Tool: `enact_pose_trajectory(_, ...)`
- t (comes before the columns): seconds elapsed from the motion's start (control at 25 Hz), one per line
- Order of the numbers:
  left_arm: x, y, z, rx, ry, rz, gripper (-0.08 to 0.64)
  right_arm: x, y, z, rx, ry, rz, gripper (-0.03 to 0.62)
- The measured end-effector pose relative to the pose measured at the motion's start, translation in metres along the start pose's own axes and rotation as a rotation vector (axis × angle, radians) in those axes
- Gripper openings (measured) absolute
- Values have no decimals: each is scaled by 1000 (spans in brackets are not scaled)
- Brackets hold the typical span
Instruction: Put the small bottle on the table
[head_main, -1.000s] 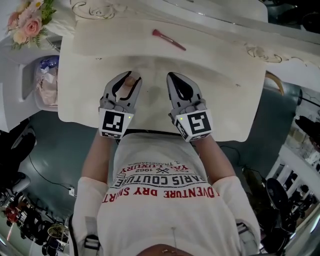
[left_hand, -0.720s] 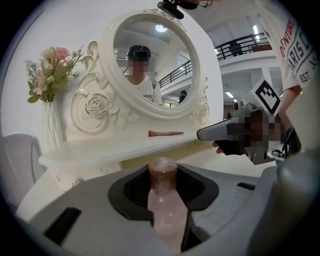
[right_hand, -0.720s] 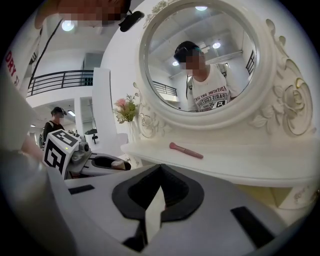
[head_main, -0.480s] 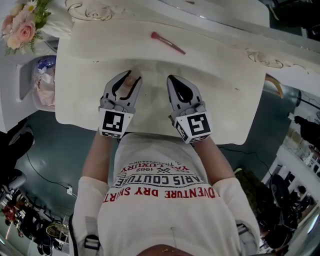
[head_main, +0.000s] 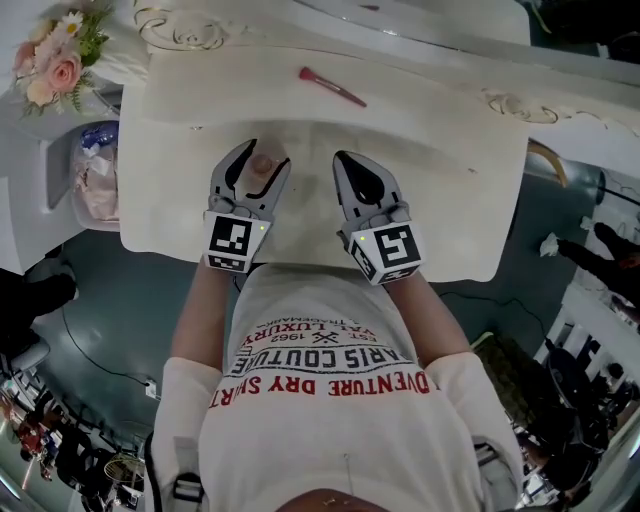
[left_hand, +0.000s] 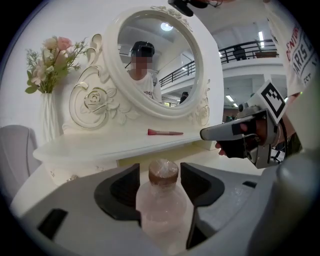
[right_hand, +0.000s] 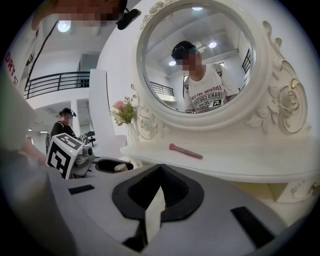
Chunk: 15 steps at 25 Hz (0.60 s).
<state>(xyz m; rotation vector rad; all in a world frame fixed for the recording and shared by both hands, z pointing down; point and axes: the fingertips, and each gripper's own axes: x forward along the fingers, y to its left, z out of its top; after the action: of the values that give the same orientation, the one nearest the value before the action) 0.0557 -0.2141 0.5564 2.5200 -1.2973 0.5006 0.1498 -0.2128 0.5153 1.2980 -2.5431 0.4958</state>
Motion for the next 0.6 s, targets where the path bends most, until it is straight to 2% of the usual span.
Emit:
enact_pose_trajectory(0.2, -12, -5, 21, -33, -17, -26, 256, -12, 5, 15, 18, -30, -42, -2)
enact_pose_trajectory(0.44, -50, 2, 67, 90, -95, 43, 250, -31, 23, 38, 4, -70, -80, -2)
enact_pose_trajectory(0.56, -67, 1, 80, 104, -103, 20, 209, -42, 33, 49, -5, -95, -105, -2)
enact_pose_trajectory(0.6, -72, 1, 82, 102, -100, 13, 148, -46, 35, 52, -5, -104, -114, -2)
